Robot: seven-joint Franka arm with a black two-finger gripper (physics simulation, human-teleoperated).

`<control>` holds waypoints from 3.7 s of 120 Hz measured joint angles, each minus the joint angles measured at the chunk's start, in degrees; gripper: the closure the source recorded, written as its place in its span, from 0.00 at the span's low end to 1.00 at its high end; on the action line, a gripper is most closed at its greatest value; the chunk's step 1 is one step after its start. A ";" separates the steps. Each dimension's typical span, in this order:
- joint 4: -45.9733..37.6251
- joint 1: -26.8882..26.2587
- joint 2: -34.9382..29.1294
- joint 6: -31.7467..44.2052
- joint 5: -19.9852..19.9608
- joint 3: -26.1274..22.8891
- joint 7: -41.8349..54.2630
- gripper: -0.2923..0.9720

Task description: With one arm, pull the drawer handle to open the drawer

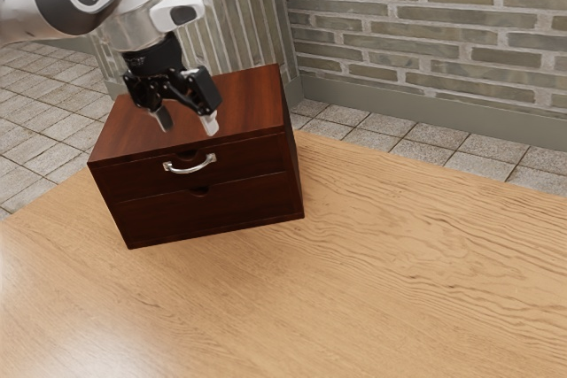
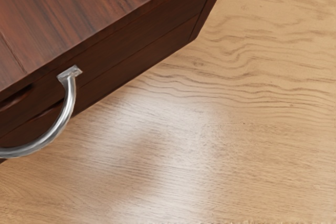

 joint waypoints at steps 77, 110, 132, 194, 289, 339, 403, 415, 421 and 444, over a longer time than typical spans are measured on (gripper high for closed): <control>10.86 0.11 -5.56 -2.60 0.79 0.02 22.01 0.23; 9.22 0.03 -1.81 -2.92 1.18 0.38 42.77 0.23; -7.74 0.14 -6.93 7.14 4.71 0.67 53.53 0.23; -26.08 -0.14 -17.71 28.37 7.97 1.27 62.98 0.34; -26.46 -0.19 -15.51 26.67 14.43 0.60 54.64 0.51; -30.71 -0.24 -14.49 28.84 14.76 0.42 50.80 0.56; -30.84 -0.34 -9.49 32.90 14.64 0.68 48.89 0.57; -30.40 -0.20 -8.56 33.22 14.61 0.80 48.84 0.58; -30.33 -0.09 -8.14 33.40 14.62 0.82 48.84 0.58; -30.32 0.24 -7.74 34.20 14.55 0.94 48.87 0.61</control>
